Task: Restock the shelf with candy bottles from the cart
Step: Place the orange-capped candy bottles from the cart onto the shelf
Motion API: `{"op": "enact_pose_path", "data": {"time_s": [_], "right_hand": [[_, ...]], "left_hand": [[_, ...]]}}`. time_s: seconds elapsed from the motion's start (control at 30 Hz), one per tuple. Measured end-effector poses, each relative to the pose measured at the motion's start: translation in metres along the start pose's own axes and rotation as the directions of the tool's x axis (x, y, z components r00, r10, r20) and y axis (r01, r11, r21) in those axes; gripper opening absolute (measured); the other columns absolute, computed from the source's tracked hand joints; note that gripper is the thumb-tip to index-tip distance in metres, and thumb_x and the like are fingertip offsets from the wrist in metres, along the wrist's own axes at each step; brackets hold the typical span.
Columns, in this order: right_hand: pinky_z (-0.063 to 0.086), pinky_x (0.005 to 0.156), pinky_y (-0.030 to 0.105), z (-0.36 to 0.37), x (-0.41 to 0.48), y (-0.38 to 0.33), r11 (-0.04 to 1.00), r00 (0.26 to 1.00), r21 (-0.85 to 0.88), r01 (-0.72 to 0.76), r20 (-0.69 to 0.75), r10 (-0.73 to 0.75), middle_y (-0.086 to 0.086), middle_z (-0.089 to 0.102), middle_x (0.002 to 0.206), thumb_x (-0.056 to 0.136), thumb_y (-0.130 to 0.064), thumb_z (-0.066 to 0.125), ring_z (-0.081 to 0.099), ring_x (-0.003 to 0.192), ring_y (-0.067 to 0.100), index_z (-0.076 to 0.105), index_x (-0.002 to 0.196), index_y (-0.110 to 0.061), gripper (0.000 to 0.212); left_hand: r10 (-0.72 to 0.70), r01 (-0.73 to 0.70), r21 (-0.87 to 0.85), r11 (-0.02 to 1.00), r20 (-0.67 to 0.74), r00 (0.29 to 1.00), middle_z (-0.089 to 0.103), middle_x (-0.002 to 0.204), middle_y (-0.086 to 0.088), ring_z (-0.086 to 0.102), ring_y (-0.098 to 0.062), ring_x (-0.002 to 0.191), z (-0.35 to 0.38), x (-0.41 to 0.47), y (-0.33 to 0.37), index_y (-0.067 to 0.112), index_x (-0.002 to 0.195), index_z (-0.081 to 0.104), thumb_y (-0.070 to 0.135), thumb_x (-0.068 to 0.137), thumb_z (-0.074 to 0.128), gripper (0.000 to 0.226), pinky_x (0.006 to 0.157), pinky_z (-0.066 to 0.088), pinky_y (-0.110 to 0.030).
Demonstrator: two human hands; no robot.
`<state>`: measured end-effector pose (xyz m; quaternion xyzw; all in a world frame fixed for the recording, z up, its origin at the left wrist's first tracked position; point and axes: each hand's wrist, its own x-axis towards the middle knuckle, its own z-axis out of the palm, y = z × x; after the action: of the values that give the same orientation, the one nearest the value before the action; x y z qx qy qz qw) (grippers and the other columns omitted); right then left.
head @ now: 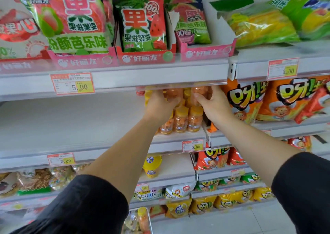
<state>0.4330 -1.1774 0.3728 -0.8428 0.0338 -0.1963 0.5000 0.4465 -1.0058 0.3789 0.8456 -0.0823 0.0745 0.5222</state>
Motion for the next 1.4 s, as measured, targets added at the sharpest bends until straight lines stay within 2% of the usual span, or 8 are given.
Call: {"op": "enact_pose_path", "data": {"time_s": [0.17,0.27,0.47,0.73,0.87,1.0,1.1,1.4], "right_hand": [[0.040,0.086,0.027,0.012,0.017,0.003,0.999,1.000,-0.024,-0.025,0.016,0.025,0.002,0.062,0.111,0.095,-0.024,0.063,0.056,0.101,0.016,0.056,0.125,-0.011,0.034],[0.043,0.088,0.028,0.019,0.025,0.011,0.999,0.998,-0.011,-0.050,0.024,0.050,0.006,0.065,0.115,0.094,-0.021,0.064,0.060,0.107,0.022,0.057,0.126,-0.011,0.034],[0.037,0.092,0.022,0.020,0.026,0.018,0.999,0.998,-0.018,-0.026,0.048,0.027,-0.002,0.059,0.130,0.096,-0.026,0.063,0.052,0.117,0.012,0.048,0.139,-0.017,0.047],[0.037,0.093,0.023,0.024,0.022,0.026,1.000,0.999,0.000,-0.023,0.044,0.023,0.000,0.056,0.137,0.095,-0.028,0.064,0.052,0.125,0.019,0.038,0.145,-0.021,0.057],[0.046,0.099,0.034,0.030,0.023,0.038,0.997,0.996,-0.012,-0.080,0.045,0.081,0.002,0.061,0.131,0.090,-0.027,0.069,0.057,0.122,0.022,0.047,0.138,-0.016,0.054],[0.048,0.101,0.043,0.034,0.023,0.043,0.996,0.996,-0.013,-0.088,0.016,0.088,0.002,0.065,0.124,0.089,-0.028,0.071,0.060,0.117,0.022,0.054,0.130,-0.014,0.046],[0.050,0.099,0.045,0.036,0.025,0.044,0.995,0.995,0.006,-0.098,-0.024,0.098,0.004,0.066,0.121,0.087,-0.030,0.073,0.062,0.113,0.023,0.056,0.126,-0.012,0.046],[0.046,0.090,0.028,0.038,0.032,0.045,0.986,0.991,0.097,-0.134,-0.002,0.135,-0.003,0.065,0.118,0.088,-0.027,0.070,0.060,0.109,0.015,0.057,0.127,-0.018,0.042]], "left_hand": [[-0.038,0.039,0.097,0.995,-0.014,0.999,0.063,0.124,0.001,0.055,-0.019,0.114,0.010,0.022,-0.001,0.017,0.132,0.057,0.024,0.090,0.067,0.044,0.087,0.036,-0.022],[-0.038,0.039,0.094,0.995,-0.017,0.999,0.057,0.111,0.008,0.051,-0.011,0.107,0.015,0.029,0.000,0.016,0.128,0.060,0.020,0.091,0.066,0.037,0.081,0.032,-0.017],[0.003,-0.003,0.157,0.988,0.000,1.000,0.063,0.125,-0.004,0.058,-0.022,0.116,0.022,0.030,-0.006,0.017,0.128,0.055,0.020,0.088,0.067,0.041,0.088,0.042,-0.028],[-0.028,0.050,0.362,0.931,-0.066,0.997,0.065,0.123,-0.003,0.058,-0.029,0.116,0.027,0.025,-0.019,0.022,0.130,0.049,0.036,0.088,0.064,0.047,0.102,0.041,-0.045],[0.010,0.058,0.517,0.854,-0.129,0.992,0.071,0.094,-0.002,0.062,-0.028,0.103,0.034,0.023,-0.024,0.026,0.128,0.048,0.048,0.087,0.057,0.047,0.103,0.033,-0.042],[0.036,0.062,0.597,0.800,-0.151,0.988,0.071,0.104,-0.001,0.060,-0.027,0.110,0.039,0.023,-0.029,0.026,0.131,0.050,0.054,0.089,0.053,0.050,0.104,0.032,-0.042],[0.039,0.072,0.611,0.788,-0.167,0.985,0.071,0.099,-0.002,0.061,-0.027,0.107,0.042,0.027,-0.028,0.027,0.128,0.052,0.057,0.088,0.051,0.050,0.103,0.033,-0.044],[0.017,0.088,0.610,0.788,-0.165,0.986,0.070,0.101,-0.001,0.058,-0.027,0.110,0.047,0.032,-0.026,0.025,0.125,0.052,0.056,0.085,0.053,0.051,0.100,0.033,-0.045]]}}
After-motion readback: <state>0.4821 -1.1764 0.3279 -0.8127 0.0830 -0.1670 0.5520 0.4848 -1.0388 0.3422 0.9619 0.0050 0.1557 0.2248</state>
